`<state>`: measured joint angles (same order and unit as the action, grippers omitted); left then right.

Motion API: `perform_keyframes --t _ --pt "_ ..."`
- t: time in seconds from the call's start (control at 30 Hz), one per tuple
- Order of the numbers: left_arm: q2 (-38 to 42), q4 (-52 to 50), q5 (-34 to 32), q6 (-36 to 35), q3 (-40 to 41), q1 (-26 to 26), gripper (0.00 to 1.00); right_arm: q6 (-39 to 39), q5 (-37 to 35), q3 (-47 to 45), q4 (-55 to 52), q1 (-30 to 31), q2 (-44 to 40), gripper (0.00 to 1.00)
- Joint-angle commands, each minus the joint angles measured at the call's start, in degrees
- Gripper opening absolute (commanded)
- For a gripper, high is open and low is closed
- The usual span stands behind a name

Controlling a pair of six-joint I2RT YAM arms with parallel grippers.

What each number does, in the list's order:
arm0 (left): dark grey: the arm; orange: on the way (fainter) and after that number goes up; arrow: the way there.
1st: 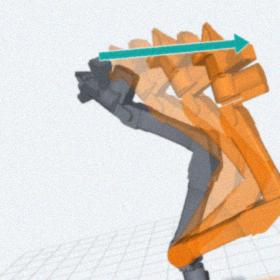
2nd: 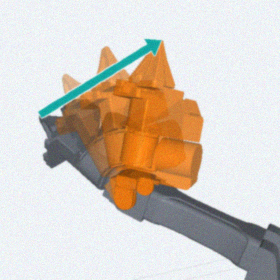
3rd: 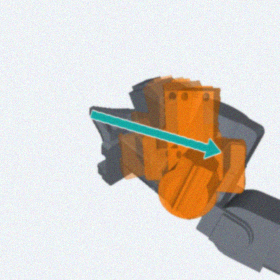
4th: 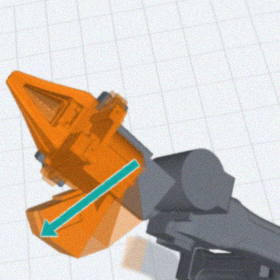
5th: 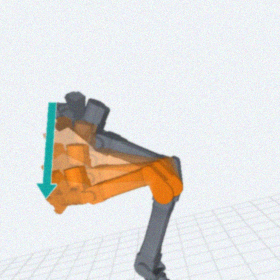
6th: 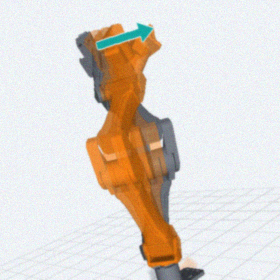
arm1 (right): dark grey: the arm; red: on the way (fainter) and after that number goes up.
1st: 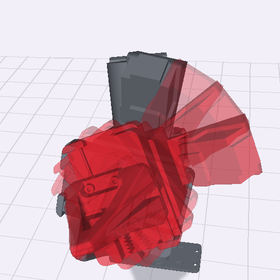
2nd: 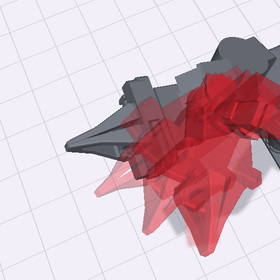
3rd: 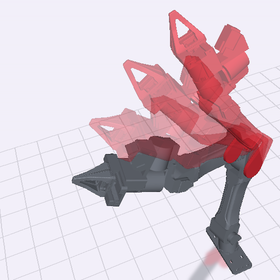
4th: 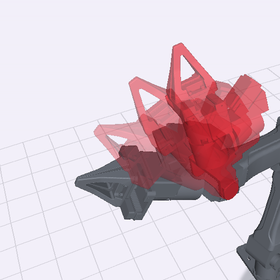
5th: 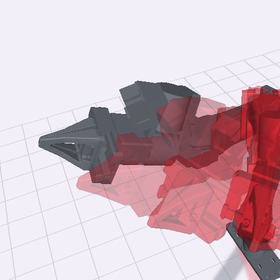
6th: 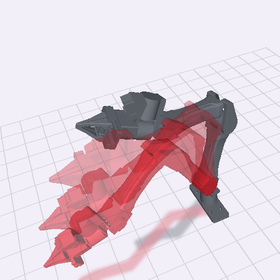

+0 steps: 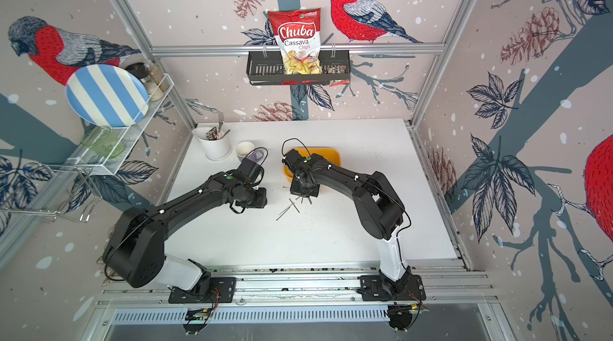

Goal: Put the nails on the desktop into the storage box
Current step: Pick up the nail from the center of the board, then place the nail in the storage box.

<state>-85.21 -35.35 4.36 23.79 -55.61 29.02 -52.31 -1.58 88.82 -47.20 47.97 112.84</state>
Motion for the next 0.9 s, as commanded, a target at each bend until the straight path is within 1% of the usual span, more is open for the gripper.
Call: perform_keyframes --t 0.0,0.13,0.27,0.43,0.63,0.77,0.87 --pt "-0.6 0.0 -0.6 0.2 -1.2 -0.1 0.44 2.4 0.6 0.3 -3.9 0.2 -2.3 0.0" --pt "-1.7 -0.6 -0.9 0.1 -4.2 -0.1 0.44 4.6 1.0 2.6 -5.9 0.7 -4.4 0.0" --pt "-3.2 -0.7 -0.4 0.2 -6.3 -0.2 0.44 6.4 0.1 7.1 -8.3 0.5 -5.0 0.0" --pt "-5.2 -1.5 0.0 0.4 -9.7 -0.2 0.44 8.6 1.4 9.7 -7.0 -3.5 -4.9 0.0" --pt "-7.1 -3.1 -0.2 -0.4 -13.1 -0.8 0.44 15.7 2.8 13.3 -5.9 -9.9 -0.2 0.0" --pt "-8.1 -3.4 0.2 -0.6 -14.3 -1.2 0.44 20.4 0.9 17.7 -6.9 -12.5 5.0 0.0" --pt "-8.9 -3.5 0.4 -0.2 -15.4 -1.3 0.44 22.5 0.0 20.0 -6.9 -14.5 8.6 0.0"
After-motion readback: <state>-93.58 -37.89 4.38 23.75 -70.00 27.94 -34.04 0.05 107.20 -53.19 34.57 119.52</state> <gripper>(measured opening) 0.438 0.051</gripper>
